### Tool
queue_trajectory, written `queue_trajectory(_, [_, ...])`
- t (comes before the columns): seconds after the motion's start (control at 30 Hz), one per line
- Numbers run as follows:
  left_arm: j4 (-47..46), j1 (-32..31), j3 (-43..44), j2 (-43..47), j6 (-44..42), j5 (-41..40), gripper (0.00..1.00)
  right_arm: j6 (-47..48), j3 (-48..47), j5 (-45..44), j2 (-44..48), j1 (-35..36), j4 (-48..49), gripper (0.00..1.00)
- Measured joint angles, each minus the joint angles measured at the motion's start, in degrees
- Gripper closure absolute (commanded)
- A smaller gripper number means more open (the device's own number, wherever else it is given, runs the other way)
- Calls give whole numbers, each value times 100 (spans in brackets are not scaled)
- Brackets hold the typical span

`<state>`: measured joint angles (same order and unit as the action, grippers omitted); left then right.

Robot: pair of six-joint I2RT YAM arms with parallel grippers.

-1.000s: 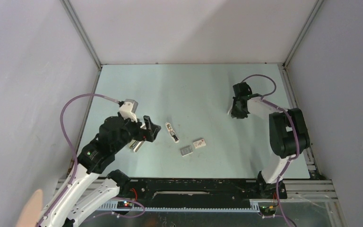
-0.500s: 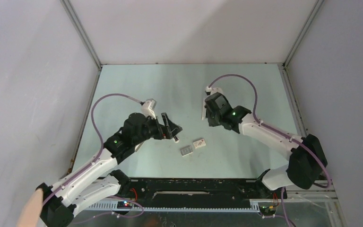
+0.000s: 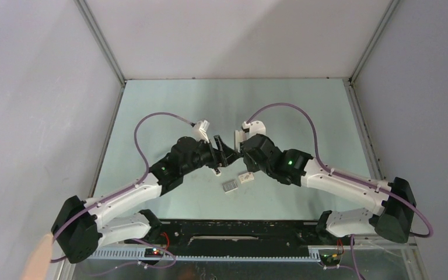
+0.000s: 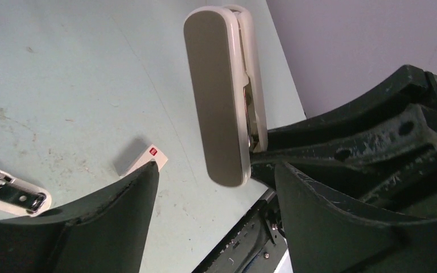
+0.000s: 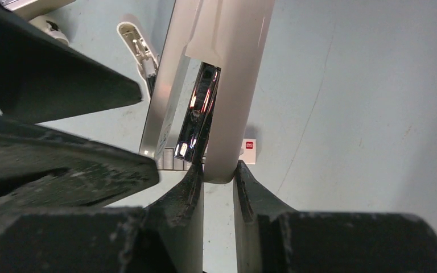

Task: Load the staples into the stapler

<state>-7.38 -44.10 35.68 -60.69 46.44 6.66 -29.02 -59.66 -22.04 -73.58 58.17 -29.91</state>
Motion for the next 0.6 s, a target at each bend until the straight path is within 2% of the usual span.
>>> queue_trajectory(0.23, [-225,-111,4,-273,72,0,38,-63,103,-116,26,216,15,100])
queue_trajectory(0.43, [-376,-144,4,-308,173,11,63,-94,155,-179,138,225,15,100])
queue_trajectory(0.6, [-525,-164,4,-332,251,92,89,-66,192,-210,197,225,31,100])
